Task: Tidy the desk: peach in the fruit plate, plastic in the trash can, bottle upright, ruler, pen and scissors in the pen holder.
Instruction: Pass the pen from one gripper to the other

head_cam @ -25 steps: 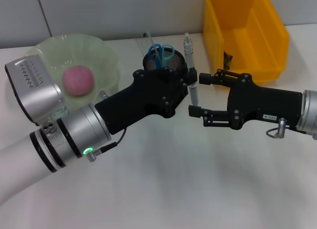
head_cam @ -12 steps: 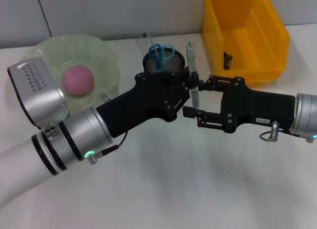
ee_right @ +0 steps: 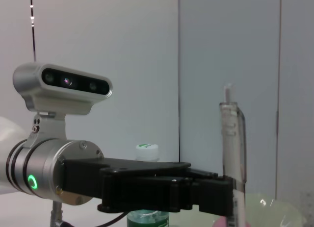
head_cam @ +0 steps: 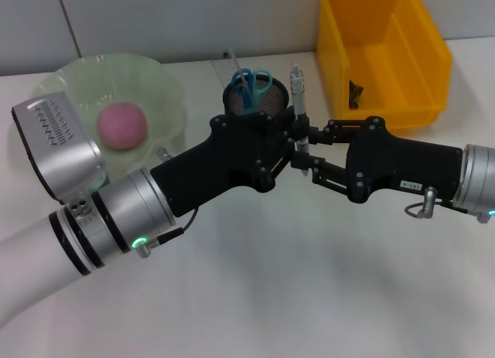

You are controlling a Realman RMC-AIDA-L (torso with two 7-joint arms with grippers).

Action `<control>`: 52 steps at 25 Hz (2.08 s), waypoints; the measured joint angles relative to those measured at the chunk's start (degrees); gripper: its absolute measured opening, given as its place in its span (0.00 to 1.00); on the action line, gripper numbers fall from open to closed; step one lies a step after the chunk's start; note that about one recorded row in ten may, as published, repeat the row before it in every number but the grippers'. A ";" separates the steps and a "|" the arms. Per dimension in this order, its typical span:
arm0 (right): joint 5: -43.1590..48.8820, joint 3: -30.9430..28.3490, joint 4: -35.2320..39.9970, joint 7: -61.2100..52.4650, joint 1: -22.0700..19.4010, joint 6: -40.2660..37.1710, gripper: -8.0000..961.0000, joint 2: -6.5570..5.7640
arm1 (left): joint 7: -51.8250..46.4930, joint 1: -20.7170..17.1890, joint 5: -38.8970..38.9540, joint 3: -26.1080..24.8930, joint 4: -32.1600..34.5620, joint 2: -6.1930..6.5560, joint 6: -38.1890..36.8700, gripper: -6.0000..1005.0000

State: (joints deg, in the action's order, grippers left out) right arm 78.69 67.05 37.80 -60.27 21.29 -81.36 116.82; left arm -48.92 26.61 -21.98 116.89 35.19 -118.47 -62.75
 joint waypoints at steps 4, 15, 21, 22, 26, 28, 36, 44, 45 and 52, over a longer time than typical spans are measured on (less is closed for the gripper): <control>-0.08 -0.49 0.00 0.00 -0.01 -0.10 0.39 0.06 | 0.03 0.05 0.00 0.00 -0.04 0.00 0.00 0.16; -0.07 -0.61 0.00 0.10 0.29 -0.04 0.35 0.61 | 0.03 0.28 -1.53 -0.52 -0.12 0.00 0.25 0.15; 0.07 -0.61 0.06 0.08 0.50 0.02 0.27 0.60 | -0.09 0.33 -1.57 -0.69 -0.12 0.10 0.32 0.15; 0.09 -0.61 0.14 0.06 0.51 0.03 0.26 0.60 | -0.12 0.35 -1.58 -0.69 -0.12 0.09 0.33 0.15; 0.15 -0.61 0.30 0.01 0.51 0.05 0.27 0.64 | -0.27 0.38 -1.58 -0.76 -0.12 0.12 0.35 0.15; 0.16 -0.61 0.31 0.02 0.51 0.04 0.27 0.65 | -0.31 0.39 -1.58 -0.79 -0.13 0.14 0.35 0.15; 0.21 -0.60 0.35 0.22 0.44 -0.03 0.19 0.69 | -0.32 0.46 -1.59 -0.79 -0.14 0.17 0.26 0.15; 0.25 -0.61 0.35 0.69 0.41 -0.23 0.16 0.69 | -0.01 0.46 -1.58 -0.79 -0.21 0.13 0.25 0.15; 0.24 -0.61 0.35 0.81 0.41 -0.24 0.16 0.69 | 0.04 0.44 -1.57 -0.79 -0.21 0.12 0.23 0.15; 0.25 -0.60 0.34 0.91 0.42 -0.34 0.15 0.69 | 0.28 0.19 -1.56 -0.80 -0.21 0.11 0.00 0.19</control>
State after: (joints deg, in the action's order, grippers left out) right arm 78.94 66.45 38.13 -59.36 21.71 -81.69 117.51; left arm -48.64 26.80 -23.54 116.09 34.98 -118.36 -62.74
